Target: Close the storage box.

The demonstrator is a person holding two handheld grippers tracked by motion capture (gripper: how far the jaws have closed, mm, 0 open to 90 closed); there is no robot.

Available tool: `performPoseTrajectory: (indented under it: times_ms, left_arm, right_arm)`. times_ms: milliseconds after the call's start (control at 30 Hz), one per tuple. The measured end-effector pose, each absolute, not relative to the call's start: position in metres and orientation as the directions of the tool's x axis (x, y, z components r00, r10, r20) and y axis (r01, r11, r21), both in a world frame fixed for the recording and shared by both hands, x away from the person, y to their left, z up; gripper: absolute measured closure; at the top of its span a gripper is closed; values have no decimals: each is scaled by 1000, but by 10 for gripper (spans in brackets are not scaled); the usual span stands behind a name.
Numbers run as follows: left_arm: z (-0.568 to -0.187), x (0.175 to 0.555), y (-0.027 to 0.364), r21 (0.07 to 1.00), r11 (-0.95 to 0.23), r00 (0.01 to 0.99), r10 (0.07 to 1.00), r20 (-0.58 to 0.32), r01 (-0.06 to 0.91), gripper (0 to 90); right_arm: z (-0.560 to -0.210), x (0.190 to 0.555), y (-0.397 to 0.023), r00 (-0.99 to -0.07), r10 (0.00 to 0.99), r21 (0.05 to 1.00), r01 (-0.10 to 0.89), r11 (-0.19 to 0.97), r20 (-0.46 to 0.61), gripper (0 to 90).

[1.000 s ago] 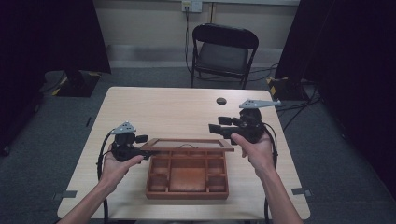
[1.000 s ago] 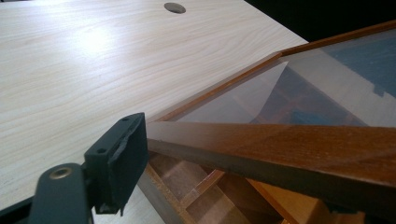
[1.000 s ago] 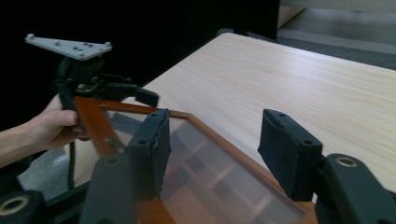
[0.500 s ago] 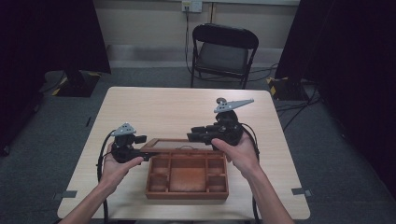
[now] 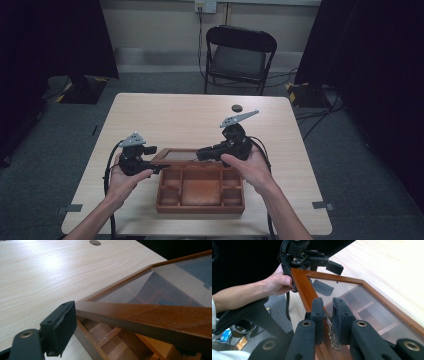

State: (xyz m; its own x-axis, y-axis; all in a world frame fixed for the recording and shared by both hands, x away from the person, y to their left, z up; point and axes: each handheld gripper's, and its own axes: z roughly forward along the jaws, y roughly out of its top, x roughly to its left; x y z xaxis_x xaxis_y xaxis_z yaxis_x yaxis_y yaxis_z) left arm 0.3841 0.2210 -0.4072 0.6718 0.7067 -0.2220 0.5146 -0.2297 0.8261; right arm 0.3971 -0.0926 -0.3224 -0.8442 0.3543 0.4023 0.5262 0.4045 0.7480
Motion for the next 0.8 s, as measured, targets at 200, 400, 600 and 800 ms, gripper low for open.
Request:
performPoseTrajectory:
  times_ms: [200, 400, 600, 800]
  left_arm:
    - [-408, 384, 221, 827, -235, 673, 708, -215, 511, 165]
    - [-408, 383, 221, 827, -234, 673, 707, -216, 512, 165]
    - [-410, 384, 230, 816, -238, 663, 716, -219, 527, 166]
    - [-413, 385, 235, 798, -257, 663, 715, -222, 544, 177]
  right_arm:
    - [-327, 400, -93, -838, 338, 734, 540, 411, 428, 805]
    - [-327, 400, -93, -834, 337, 727, 549, 413, 438, 817]
    - [-327, 400, -92, -833, 336, 723, 550, 419, 439, 819]
    - [-328, 399, -92, -835, 333, 721, 548, 424, 439, 819]
